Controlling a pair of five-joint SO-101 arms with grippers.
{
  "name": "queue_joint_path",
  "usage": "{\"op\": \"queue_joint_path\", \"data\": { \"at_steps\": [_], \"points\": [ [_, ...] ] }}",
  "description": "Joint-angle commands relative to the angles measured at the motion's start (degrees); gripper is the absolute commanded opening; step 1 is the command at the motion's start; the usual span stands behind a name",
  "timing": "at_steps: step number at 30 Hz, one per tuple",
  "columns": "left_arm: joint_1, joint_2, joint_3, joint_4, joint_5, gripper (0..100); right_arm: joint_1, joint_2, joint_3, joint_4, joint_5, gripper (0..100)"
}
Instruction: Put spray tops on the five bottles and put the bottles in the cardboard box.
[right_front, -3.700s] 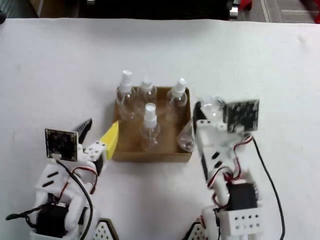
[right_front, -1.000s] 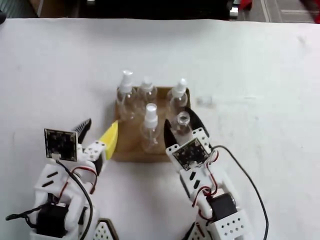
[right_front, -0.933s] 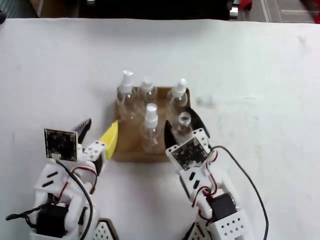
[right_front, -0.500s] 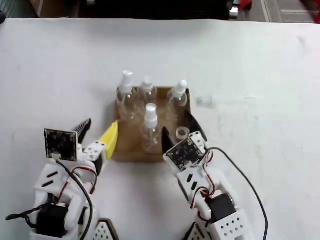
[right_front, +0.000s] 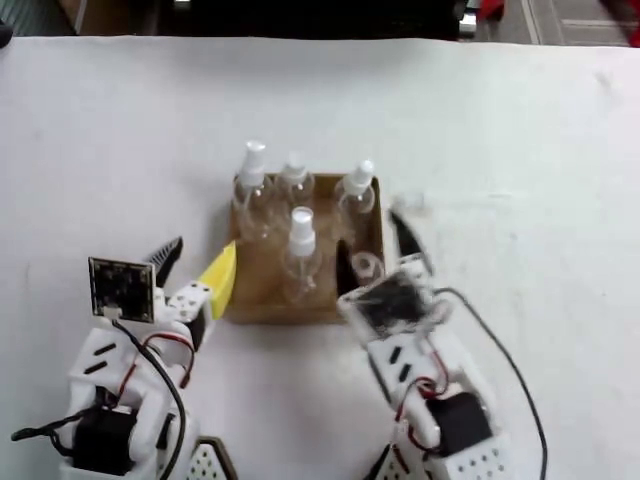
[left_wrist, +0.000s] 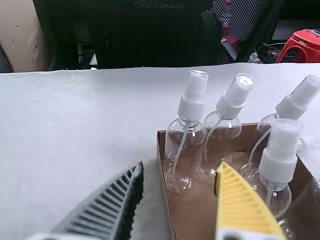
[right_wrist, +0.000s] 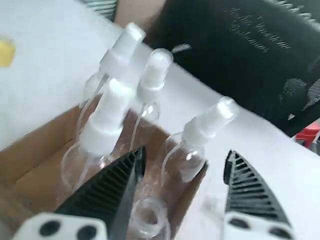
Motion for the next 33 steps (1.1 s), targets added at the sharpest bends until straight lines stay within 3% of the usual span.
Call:
{"op": "queue_joint_path", "data": {
  "at_steps": [1, 7, 15, 21, 29, 33],
  "points": [
    [-0.3, -0.1, -3.4, -0.2, -0.7, 22, 11.3, -0.1, -16.7, 3.8, -7.4, 22.5],
    [-0.3, -0.1, -3.3, -0.2, -0.4, 22, 28.0, 7.2, -30.2, 9.5, -10.6, 22.6],
    [-0.7, -0.1, -3.3, -0.2, -0.4, 22, 38.2, 37.2, -46.3, 18.6, -9.8, 22.4],
    [-0.8, -0.1, -1.6, -2.1, -0.5, 22, 35.6, 61.1, -62.1, 26.6, 11.5, 22.3],
    [-1.5, -0.1, -1.5, -2.6, -0.4, 22, 37.2, 84.7, -76.7, 26.9, 19.3, 22.3],
    [-5.1, -0.1, -1.7, -3.2, -0.3, 22, 34.1, 93.0, -80.0, 27.1, 32.2, 22.3]
  ]
}}
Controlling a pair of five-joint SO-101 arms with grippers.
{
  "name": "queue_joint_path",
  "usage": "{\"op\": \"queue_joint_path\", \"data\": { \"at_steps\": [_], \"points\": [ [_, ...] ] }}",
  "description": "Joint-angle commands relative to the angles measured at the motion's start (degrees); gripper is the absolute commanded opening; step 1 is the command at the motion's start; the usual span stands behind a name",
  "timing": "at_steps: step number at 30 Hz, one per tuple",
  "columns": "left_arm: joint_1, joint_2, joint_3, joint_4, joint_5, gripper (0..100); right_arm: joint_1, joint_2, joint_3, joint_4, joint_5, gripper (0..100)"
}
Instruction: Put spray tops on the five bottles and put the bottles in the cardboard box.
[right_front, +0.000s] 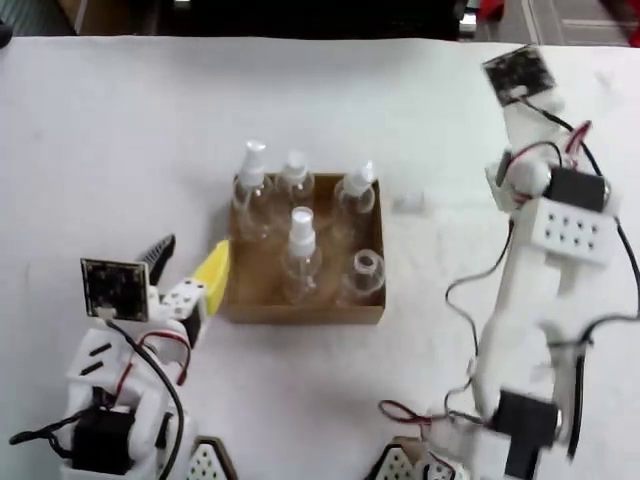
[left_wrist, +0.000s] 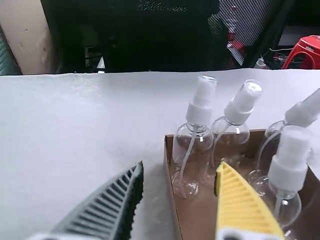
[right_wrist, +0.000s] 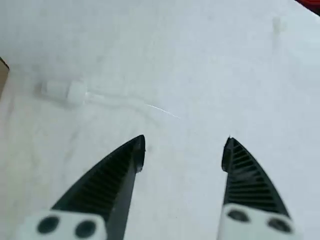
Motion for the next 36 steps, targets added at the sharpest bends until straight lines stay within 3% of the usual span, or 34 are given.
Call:
{"op": "queue_joint_path", "data": {
  "at_steps": [1, 3, 9, 23, 36],
  "points": [
    [-2.9, -0.1, -1.8, -2.6, -0.3, 22, -3.3, 5.4, -4.5, 0.5, 13.8, 22.3],
    [-3.9, -0.1, -1.8, -2.9, 0.1, 22, -5.1, 8.9, -4.9, 0.3, 19.2, 22.3],
    [-6.4, -0.1, -1.8, -3.0, 3.3, 22, -8.3, 20.8, -10.0, 0.6, 23.8, 22.3],
    [-5.9, -0.1, -1.5, -3.9, 3.3, 22, -11.7, 49.5, -38.4, 14.4, 27.8, 22.3],
    [-5.9, -0.1, -1.4, -3.7, 3.3, 22, -12.0, 63.4, -54.0, 16.0, 27.8, 22.2]
  ]
}}
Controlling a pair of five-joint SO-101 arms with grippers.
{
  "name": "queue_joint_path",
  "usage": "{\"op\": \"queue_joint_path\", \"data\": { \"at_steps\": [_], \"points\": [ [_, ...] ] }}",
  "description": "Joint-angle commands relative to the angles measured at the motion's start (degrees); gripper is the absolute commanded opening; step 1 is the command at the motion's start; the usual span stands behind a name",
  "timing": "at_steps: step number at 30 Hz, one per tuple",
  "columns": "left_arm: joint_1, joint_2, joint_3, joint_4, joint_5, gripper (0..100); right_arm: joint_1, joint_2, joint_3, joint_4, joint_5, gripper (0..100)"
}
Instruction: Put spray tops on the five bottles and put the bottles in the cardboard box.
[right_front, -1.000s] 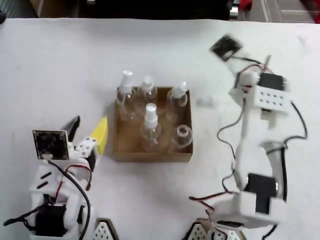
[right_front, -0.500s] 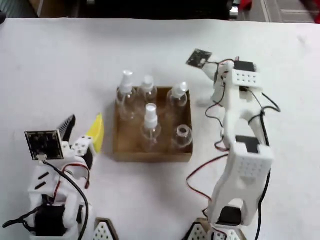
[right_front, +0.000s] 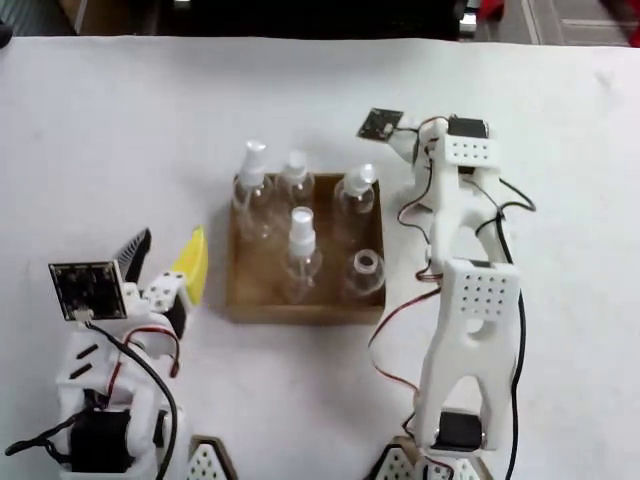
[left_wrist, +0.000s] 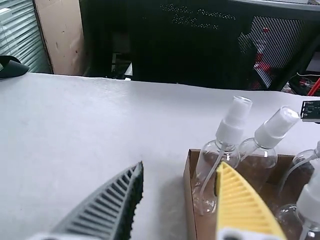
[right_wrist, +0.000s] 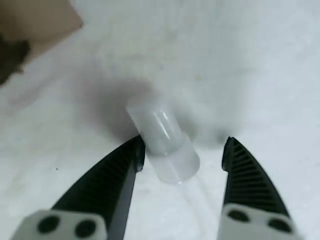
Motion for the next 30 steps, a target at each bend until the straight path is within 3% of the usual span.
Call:
{"op": "queue_joint_path", "data": {
  "at_steps": [1, 12, 16, 22, 30],
  "points": [
    [-0.5, -0.1, -1.4, -1.3, 0.6, 22, -0.4, 0.1, -4.2, 1.1, 0.7, 22.2],
    [-0.4, -0.1, -1.4, -1.4, 0.6, 22, -0.5, 1.1, -5.2, 1.0, 1.4, 22.1],
    [0.0, -0.1, -1.4, -1.4, 0.6, 22, -0.5, 1.2, -4.7, 1.1, 6.0, 13.5],
    [10.3, 0.0, -0.5, -1.5, 0.3, 22, -0.5, 1.2, -4.7, 1.1, 5.9, 1.7],
    [16.6, 0.0, -0.5, -1.5, 0.7, 23, 1.1, -1.8, -6.2, 2.9, 3.6, 1.7]
  ]
}}
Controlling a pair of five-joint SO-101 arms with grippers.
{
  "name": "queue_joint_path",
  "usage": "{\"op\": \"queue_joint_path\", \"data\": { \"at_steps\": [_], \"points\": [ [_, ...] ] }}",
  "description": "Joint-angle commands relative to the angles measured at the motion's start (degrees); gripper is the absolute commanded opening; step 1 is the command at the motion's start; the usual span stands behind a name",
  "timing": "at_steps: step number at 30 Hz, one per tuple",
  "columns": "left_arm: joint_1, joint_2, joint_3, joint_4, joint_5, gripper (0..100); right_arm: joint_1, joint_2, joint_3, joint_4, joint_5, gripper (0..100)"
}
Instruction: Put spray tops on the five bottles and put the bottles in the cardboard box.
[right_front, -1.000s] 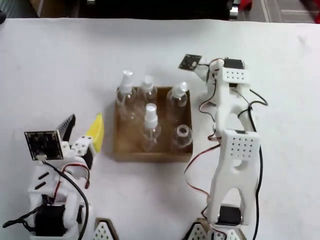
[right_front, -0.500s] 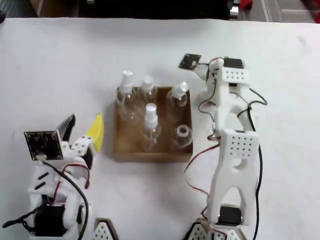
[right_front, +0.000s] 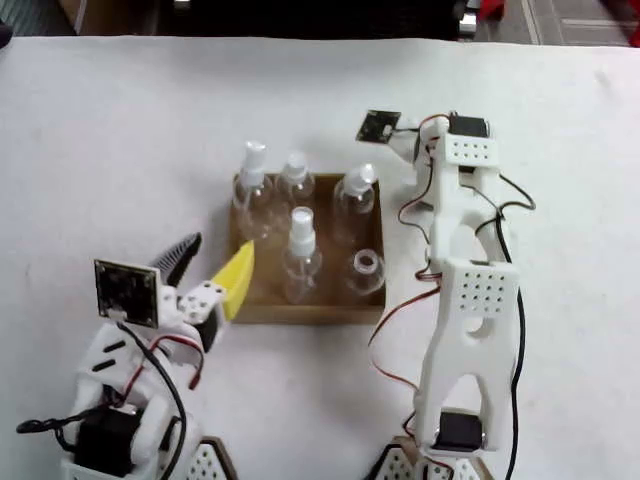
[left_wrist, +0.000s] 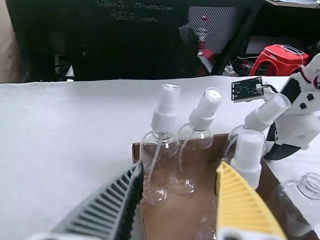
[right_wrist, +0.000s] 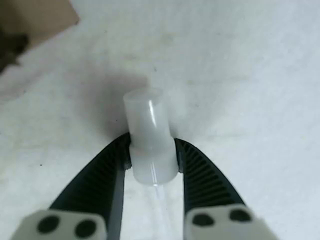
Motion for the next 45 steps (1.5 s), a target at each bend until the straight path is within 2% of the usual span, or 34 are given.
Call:
{"op": "queue_joint_path", "data": {
  "at_steps": [1, 7, 10, 13, 16, 20, 23, 28, 36, 38, 42, 45],
  "points": [
    [2.9, -0.1, -0.6, -1.5, 0.7, 23, 1.1, -4.6, -3.6, 3.2, -3.1, 1.7],
    [7.0, -0.1, 0.6, -1.5, 0.3, 23, 4.6, -11.8, -12.1, 8.6, -12.0, 1.7],
    [11.2, -0.1, 1.5, -1.5, 0.0, 23, 7.2, -15.8, -17.9, 10.8, -21.4, 1.7],
    [14.0, -0.1, 1.9, -1.1, -4.7, 22, 9.5, -20.1, -24.7, 14.0, -31.6, 1.7],
    [13.1, -0.2, 1.8, -1.1, -7.9, 22, 10.6, -24.7, -31.6, 18.8, -40.4, 1.7],
    [9.9, -0.2, 1.4, -1.1, -7.8, 22, 12.4, -32.7, -33.7, 19.4, -54.2, 1.6],
    [9.9, -0.2, 1.5, -1.0, -7.8, 22, 13.2, -40.0, -28.7, 19.4, -62.3, 1.6],
    [9.6, -0.2, 1.5, -1.0, -7.8, 22, 9.1, -56.1, -14.2, 19.4, -62.7, 1.6],
    [8.4, -0.2, 1.4, 1.1, -7.9, 22, -7.7, -82.2, 12.0, 18.0, -63.2, 1.7],
    [6.3, -0.2, 1.4, 1.1, -7.9, 22, -11.9, -86.3, 20.0, 14.8, -63.6, 1.7],
    [2.5, -0.2, 0.8, 1.1, -7.7, 22, -16.1, -93.8, 33.8, 8.2, -69.6, 1.7],
    [0.9, -0.2, 0.6, 1.1, -4.8, 22, -19.6, -100.9, 41.7, 2.5, -71.7, 1.7]
  ]
}}
